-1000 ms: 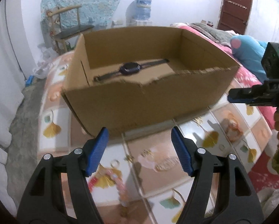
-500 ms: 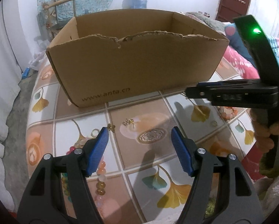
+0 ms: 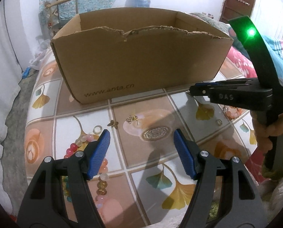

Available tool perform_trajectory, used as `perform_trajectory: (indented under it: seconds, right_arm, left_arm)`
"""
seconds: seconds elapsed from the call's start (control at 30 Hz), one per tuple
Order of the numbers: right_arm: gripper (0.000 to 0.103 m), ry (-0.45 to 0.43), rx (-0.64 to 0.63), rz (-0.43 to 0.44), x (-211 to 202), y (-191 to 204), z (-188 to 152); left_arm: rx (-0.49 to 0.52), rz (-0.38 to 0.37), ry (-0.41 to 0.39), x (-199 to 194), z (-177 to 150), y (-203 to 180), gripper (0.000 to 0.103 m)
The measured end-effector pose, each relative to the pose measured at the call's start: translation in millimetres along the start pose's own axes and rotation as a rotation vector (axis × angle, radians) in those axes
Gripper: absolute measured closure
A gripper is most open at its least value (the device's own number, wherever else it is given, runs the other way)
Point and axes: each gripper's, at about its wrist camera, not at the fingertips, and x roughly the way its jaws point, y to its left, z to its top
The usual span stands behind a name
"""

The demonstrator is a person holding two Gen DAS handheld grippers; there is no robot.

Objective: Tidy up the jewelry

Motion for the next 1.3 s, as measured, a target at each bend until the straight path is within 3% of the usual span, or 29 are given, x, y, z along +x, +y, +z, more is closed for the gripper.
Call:
perform_trajectory:
  seconds: [0.3, 0.53, 0.67, 0.9, 1.17, 1.23, 1.3]
  right_arm:
    - [0.094, 0.019, -0.007, 0.035, -2.9, -0.6, -5.4]
    - [0.095, 0.033, -0.01, 0.069, -10.9, 1.6, -20.2]
    - [0.095, 0.032, -0.008, 0.076, -14.2, -1.4, -24.6]
    - [0.095, 0.029, 0.019, 0.113, -8.2, -9.4, -17.9]
    - [0.095, 0.021, 0.029, 0.138, -20.9, -30.6, -21.3]
    - [0.095, 0.018, 0.03, 0.141, -17.8, -26.8, -21.5]
    - [0.095, 0.017, 0.029, 0.143, -17.3, -25.9, -21.6]
  left_arm:
    - [0.018, 0.043, -0.015, 0.6, 6.3, 4.8, 0.041]
    - [0.091, 0.078, 0.026, 17.4, 18.1, 16.6, 0.079]
    - [0.132, 0.073, 0.072, 27.8, 22.6, 23.3, 0.087]
    - [0.209, 0.063, 0.127, 36.2, 24.7, 17.6, 0.091]
    - [0.2, 0.041, 0.145, 33.6, 26.9, 15.0, 0.096]
    - [0.193, 0.038, 0.148, 31.7, 26.0, 12.5, 0.103]
    - [0.171, 0.033, 0.151, 30.3, 25.7, 10.9, 0.103]
